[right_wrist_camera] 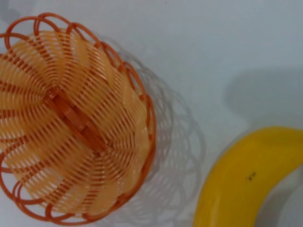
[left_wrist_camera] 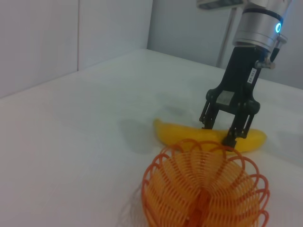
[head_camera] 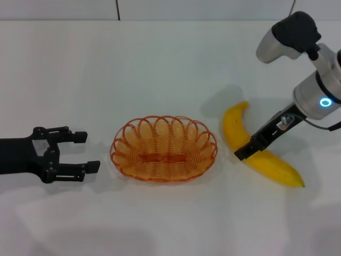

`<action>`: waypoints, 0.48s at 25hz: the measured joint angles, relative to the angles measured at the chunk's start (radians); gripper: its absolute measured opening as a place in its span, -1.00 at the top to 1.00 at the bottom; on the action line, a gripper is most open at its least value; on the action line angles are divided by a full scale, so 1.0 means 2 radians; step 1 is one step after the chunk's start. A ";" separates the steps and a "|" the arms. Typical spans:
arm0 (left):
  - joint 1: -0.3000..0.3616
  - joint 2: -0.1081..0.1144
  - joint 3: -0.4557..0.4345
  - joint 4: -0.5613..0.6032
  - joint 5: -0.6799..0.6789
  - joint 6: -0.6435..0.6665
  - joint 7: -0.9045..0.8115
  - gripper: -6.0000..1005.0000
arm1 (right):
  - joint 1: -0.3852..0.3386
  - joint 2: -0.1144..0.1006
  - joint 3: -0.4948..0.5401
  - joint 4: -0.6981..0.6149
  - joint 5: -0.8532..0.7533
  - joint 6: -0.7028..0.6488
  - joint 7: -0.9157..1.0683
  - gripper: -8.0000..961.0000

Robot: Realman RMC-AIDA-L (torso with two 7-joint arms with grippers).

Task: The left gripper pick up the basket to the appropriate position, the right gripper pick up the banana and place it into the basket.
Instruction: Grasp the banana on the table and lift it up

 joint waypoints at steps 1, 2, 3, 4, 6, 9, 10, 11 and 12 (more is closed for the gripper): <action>0.000 0.000 0.000 0.000 0.000 0.000 0.000 -0.69 | 0.000 0.000 0.000 0.000 0.000 0.000 -0.001 -0.43; 0.000 0.000 0.000 0.000 0.000 0.000 0.000 -0.69 | 0.000 0.000 0.000 -0.001 0.001 0.000 -0.003 -0.39; 0.000 0.000 0.000 0.000 0.000 0.000 0.000 -0.69 | 0.000 0.000 0.000 -0.001 0.001 0.000 -0.004 -0.35; 0.000 0.000 0.000 0.000 0.000 0.000 0.000 -0.69 | 0.000 0.001 0.000 -0.002 0.002 0.000 -0.004 -0.31; 0.000 0.000 0.000 0.000 0.000 0.000 0.000 -0.69 | 0.000 0.001 0.000 -0.002 0.002 0.000 -0.005 -0.24; 0.000 0.000 0.000 0.000 0.000 0.000 0.000 -0.69 | 0.000 0.000 0.000 -0.002 0.001 0.000 -0.005 -0.13; 0.000 0.000 0.000 0.000 0.000 0.000 0.000 -0.69 | 0.000 0.000 0.000 -0.002 0.001 0.000 -0.005 -0.09; 0.000 0.000 0.000 0.000 0.000 0.000 0.000 -0.69 | 0.000 0.000 0.000 -0.002 0.001 0.000 -0.005 -0.05; 0.000 0.000 0.000 0.000 0.000 0.000 0.000 -0.69 | 0.000 0.000 0.000 -0.003 0.001 0.000 -0.005 -0.02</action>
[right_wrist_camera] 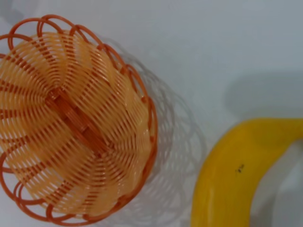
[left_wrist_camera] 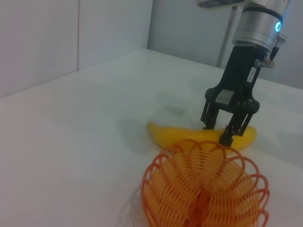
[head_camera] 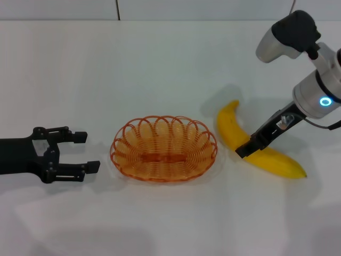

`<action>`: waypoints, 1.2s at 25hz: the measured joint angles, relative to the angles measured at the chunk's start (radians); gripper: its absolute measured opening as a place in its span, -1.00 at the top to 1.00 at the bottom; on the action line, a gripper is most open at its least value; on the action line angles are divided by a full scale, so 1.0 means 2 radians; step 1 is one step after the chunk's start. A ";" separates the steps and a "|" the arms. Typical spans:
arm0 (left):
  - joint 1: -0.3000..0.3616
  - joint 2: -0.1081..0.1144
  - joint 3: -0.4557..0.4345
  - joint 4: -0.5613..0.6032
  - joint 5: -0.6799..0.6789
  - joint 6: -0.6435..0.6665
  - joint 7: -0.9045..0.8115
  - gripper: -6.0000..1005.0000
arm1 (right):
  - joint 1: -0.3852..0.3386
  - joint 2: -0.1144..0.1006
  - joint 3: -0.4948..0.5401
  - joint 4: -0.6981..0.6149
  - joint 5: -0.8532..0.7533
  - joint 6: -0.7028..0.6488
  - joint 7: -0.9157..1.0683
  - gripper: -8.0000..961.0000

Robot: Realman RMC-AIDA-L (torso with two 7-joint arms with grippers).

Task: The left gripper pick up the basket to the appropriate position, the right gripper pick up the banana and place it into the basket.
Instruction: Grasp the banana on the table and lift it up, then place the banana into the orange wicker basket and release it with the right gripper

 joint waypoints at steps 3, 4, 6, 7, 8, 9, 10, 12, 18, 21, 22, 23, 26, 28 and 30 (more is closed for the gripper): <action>0.002 0.000 0.000 0.000 0.000 0.001 0.000 -0.69 | -0.002 -0.001 0.003 -0.014 -0.002 -0.003 0.000 -0.02; 0.003 0.000 0.000 0.000 0.000 0.001 0.000 -0.69 | -0.004 -0.001 0.006 -0.028 -0.004 -0.007 0.001 -0.02; 0.005 0.002 0.000 0.000 0.000 0.003 0.000 -0.69 | -0.010 -0.003 0.016 -0.063 -0.013 -0.017 0.004 -0.02; 0.006 0.003 0.000 0.000 0.000 0.004 0.000 -0.69 | -0.019 -0.003 0.036 -0.111 -0.027 -0.033 0.005 -0.02; 0.006 0.003 0.000 0.000 0.000 0.004 0.000 -0.69 | -0.019 -0.003 0.036 -0.111 -0.027 -0.033 0.005 -0.02; 0.006 0.003 0.000 0.000 0.000 0.004 0.000 -0.69 | -0.023 -0.003 0.044 -0.131 -0.032 -0.039 0.003 -0.02; 0.006 0.003 0.000 0.000 0.000 0.004 0.000 -0.69 | -0.033 -0.002 0.049 -0.162 -0.035 -0.044 0.001 -0.02; 0.006 0.003 0.000 0.000 0.000 0.003 0.002 -0.69 | -0.055 0.000 0.047 -0.226 -0.030 -0.049 -0.014 -0.02; 0.006 0.002 0.000 -0.012 0.000 0.000 0.013 -0.69 | -0.082 0.002 0.009 -0.283 0.042 -0.051 -0.059 -0.02; 0.006 0.003 -0.002 -0.014 0.001 -0.001 0.014 -0.69 | -0.087 0.002 -0.043 -0.295 0.076 -0.052 -0.069 -0.02; 0.006 0.003 -0.003 -0.014 0.005 -0.001 0.014 -0.69 | -0.087 0.002 -0.084 -0.303 0.085 -0.050 -0.066 -0.02; 0.006 0.003 -0.003 -0.014 0.005 -0.001 0.014 -0.69 | -0.087 0.002 -0.084 -0.303 0.085 -0.050 -0.066 -0.02; 0.005 0.002 -0.004 -0.014 0.011 -0.004 0.014 -0.69 | -0.085 0.003 -0.137 -0.313 0.092 -0.041 -0.062 -0.02; 0.004 0.001 -0.003 -0.015 0.012 -0.008 0.014 -0.69 | -0.084 0.003 -0.168 -0.319 0.098 -0.031 -0.061 -0.02; 0.003 0.000 -0.001 -0.020 0.012 -0.017 0.014 -0.69 | -0.082 0.003 -0.191 -0.319 0.103 -0.021 -0.064 -0.02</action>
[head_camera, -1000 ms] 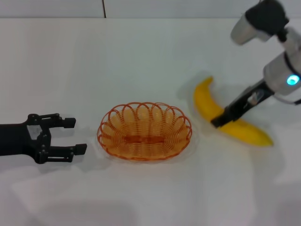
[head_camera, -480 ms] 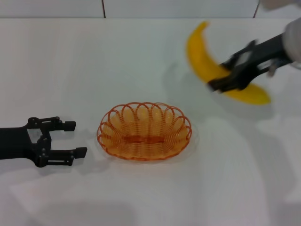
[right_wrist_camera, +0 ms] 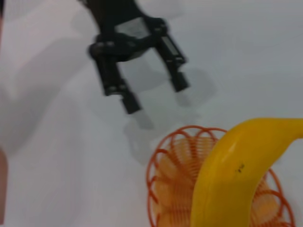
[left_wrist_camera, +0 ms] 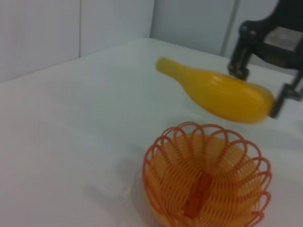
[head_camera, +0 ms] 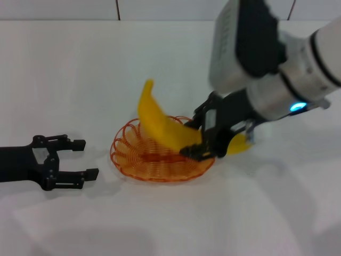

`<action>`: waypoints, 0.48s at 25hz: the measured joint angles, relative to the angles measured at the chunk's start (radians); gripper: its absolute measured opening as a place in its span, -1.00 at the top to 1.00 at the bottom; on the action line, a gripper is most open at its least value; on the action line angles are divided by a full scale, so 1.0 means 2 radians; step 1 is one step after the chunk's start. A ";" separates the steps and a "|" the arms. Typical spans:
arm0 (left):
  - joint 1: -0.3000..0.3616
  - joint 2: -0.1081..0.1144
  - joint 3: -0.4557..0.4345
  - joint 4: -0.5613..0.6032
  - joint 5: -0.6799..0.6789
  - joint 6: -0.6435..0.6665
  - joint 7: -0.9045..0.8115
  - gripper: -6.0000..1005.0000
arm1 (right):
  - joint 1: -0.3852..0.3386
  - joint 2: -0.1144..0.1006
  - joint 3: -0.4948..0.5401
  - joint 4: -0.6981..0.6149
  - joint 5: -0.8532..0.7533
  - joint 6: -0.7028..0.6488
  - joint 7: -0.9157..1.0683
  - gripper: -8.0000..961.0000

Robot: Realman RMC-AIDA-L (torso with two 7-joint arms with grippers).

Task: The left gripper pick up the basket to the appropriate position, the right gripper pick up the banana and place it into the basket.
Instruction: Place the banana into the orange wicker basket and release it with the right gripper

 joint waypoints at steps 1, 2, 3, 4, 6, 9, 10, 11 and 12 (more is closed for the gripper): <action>-0.001 0.000 0.000 -0.001 0.000 -0.001 0.000 -0.69 | 0.001 0.000 -0.011 0.002 0.001 0.005 -0.002 -0.02; -0.002 0.000 0.000 -0.005 0.000 -0.003 0.001 -0.69 | 0.001 0.000 -0.021 0.004 0.001 0.011 -0.004 -0.02; -0.004 0.000 0.000 -0.010 0.000 -0.006 0.001 -0.69 | 0.001 0.000 -0.029 0.006 0.001 0.017 -0.006 -0.02; -0.006 0.001 0.000 -0.013 0.000 -0.008 0.002 -0.69 | 0.001 0.000 -0.034 0.007 0.001 0.022 -0.009 -0.02; -0.009 0.002 0.000 -0.019 0.000 -0.009 0.005 -0.69 | 0.002 0.001 -0.041 0.010 0.004 0.034 -0.015 -0.02; -0.010 0.002 0.000 -0.021 0.000 -0.010 0.006 -0.69 | 0.002 0.001 -0.043 0.012 0.011 0.046 -0.022 -0.02; -0.010 0.002 0.000 -0.021 0.000 -0.010 0.006 -0.69 | 0.002 0.001 -0.043 0.012 0.012 0.049 -0.024 -0.02; -0.010 0.002 0.000 -0.021 0.000 -0.010 0.006 -0.69 | 0.003 0.001 -0.044 0.012 0.013 0.051 -0.024 -0.02; -0.010 0.002 0.000 -0.021 0.000 -0.010 0.006 -0.69 | 0.003 0.001 -0.044 0.012 0.013 0.055 -0.025 -0.02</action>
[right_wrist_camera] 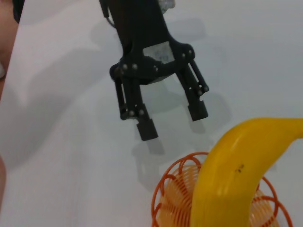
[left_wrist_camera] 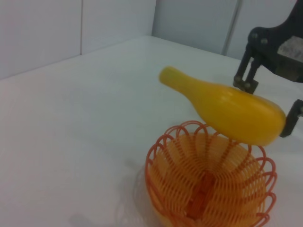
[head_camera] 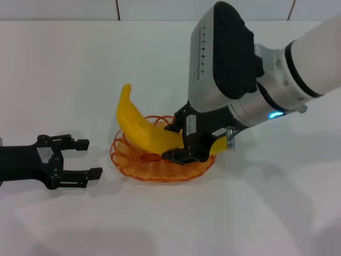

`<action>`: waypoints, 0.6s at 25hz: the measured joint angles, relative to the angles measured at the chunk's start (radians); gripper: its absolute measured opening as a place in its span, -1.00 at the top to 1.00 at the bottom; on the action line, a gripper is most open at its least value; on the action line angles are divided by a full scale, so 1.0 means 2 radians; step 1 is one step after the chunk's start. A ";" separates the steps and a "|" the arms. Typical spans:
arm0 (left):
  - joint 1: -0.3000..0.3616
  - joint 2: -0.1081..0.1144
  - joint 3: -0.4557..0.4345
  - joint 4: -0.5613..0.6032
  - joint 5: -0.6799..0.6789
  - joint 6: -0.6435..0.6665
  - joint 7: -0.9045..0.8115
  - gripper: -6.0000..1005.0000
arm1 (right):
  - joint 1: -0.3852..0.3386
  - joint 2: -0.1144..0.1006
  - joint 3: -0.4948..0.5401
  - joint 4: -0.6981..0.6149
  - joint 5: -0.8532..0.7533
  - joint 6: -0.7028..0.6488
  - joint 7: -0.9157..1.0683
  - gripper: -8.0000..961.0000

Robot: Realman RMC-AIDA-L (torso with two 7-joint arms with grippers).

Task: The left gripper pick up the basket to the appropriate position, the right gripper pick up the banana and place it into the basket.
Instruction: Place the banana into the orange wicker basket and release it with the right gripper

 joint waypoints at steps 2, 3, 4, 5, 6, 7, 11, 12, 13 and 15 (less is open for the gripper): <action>0.000 0.000 0.000 0.000 0.000 0.000 0.000 -0.69 | 0.002 0.000 0.000 0.005 0.001 0.004 0.000 -0.02; 0.000 0.000 0.000 0.000 0.000 0.000 0.000 -0.69 | 0.005 0.000 0.000 0.010 0.004 0.005 0.000 -0.02; 0.000 0.000 0.000 0.000 0.000 0.000 0.000 -0.69 | 0.009 0.000 -0.001 0.016 0.009 0.006 -0.001 -0.02; 0.000 0.000 0.000 0.000 0.000 0.000 0.000 -0.69 | 0.014 0.000 -0.001 0.024 0.016 0.006 -0.002 -0.02; 0.000 0.000 0.000 0.000 0.000 0.000 0.000 -0.69 | 0.019 0.000 -0.001 0.032 0.022 0.007 -0.003 -0.02; 0.000 0.000 0.000 0.000 0.000 0.000 0.000 -0.69 | 0.023 0.000 -0.002 0.039 0.026 0.007 -0.003 -0.02; -0.001 0.000 0.000 0.000 0.000 0.000 0.000 -0.69 | 0.041 0.000 -0.005 0.076 0.032 0.014 -0.004 -0.02; -0.001 0.000 0.000 0.000 0.000 0.000 0.000 -0.69 | 0.047 0.000 -0.005 0.088 0.033 0.016 -0.004 -0.02; -0.001 0.000 0.000 0.000 0.000 0.000 0.000 -0.69 | 0.052 0.000 -0.005 0.099 0.034 0.016 -0.004 -0.02; -0.002 0.000 0.000 0.000 0.000 0.000 0.000 -0.69 | 0.062 0.000 -0.004 0.118 0.037 0.018 -0.004 -0.02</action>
